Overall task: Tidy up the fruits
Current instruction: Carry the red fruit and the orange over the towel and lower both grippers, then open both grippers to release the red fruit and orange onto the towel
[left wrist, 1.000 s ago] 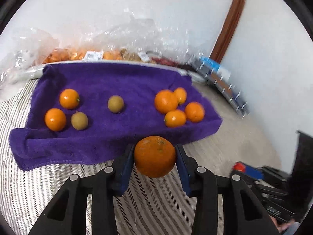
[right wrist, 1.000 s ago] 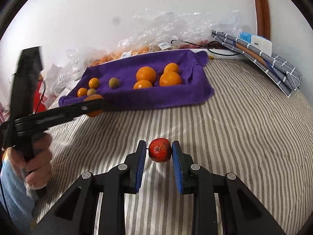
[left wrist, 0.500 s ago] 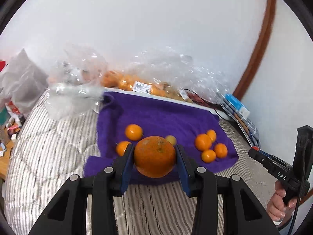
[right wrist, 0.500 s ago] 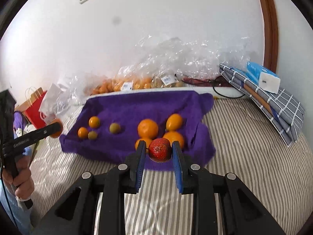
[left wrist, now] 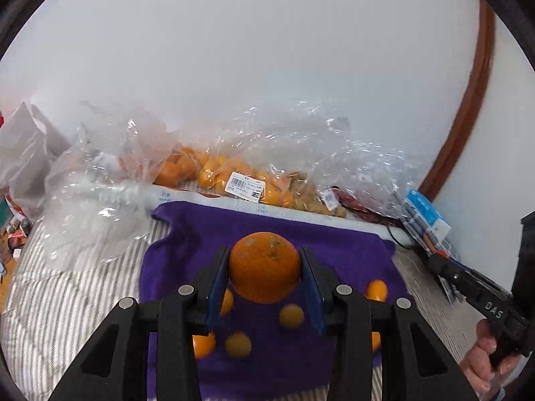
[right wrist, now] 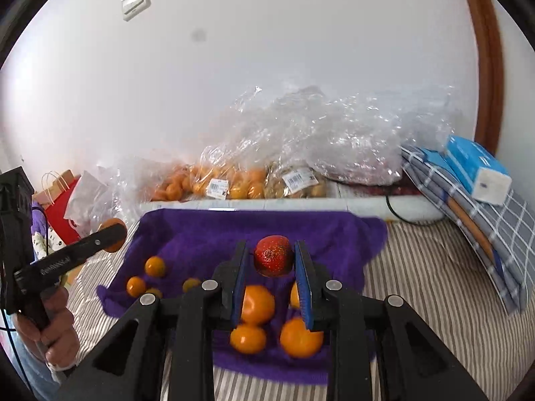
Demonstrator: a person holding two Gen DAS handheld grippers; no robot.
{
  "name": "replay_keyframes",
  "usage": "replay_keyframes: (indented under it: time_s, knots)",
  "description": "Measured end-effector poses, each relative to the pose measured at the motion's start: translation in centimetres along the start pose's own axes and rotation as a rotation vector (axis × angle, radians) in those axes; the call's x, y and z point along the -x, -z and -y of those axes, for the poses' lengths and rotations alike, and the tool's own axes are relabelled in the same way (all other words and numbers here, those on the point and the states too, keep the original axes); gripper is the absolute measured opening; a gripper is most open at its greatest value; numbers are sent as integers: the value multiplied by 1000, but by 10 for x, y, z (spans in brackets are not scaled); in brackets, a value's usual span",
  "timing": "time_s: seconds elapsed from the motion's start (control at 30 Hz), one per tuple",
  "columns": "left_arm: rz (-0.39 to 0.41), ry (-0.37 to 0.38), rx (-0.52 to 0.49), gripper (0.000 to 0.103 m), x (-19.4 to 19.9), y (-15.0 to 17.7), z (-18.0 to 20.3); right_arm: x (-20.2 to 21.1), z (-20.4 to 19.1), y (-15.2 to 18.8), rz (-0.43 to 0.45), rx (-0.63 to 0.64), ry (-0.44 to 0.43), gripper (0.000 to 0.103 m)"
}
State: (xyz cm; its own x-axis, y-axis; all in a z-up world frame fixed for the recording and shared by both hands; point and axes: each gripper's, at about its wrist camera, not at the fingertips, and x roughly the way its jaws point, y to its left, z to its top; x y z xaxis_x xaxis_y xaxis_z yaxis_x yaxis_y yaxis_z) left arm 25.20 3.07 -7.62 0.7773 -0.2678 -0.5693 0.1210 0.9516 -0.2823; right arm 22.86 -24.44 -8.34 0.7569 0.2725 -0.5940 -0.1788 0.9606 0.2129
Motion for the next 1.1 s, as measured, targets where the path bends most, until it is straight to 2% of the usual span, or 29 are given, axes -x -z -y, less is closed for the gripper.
replay_keyframes:
  time_s: [0.2, 0.3, 0.37, 0.47, 0.87, 1.1]
  knots:
    - [-49, 0, 87, 40, -48, 6, -8, -45, 10, -4, -22, -34, -7, 27]
    - [-87, 5, 70, 40, -61, 12, -11, -55, 13, 6, -33, -27, -11, 27]
    - [-88, 0, 74, 40, -64, 13, -11, -63, 11, 9, -40, -8, 1, 27]
    - [-117, 27, 70, 40, -72, 17, -8, -77, 11, 15, -71, -16, -29, 27]
    - [-138, -22, 32, 40, -82, 25, -7, -103, 12, 30, -146, -1, -35, 27]
    - [-131, -38, 1, 40, -82, 26, -2, -103, 4, 34, -139, 40, -22, 27]
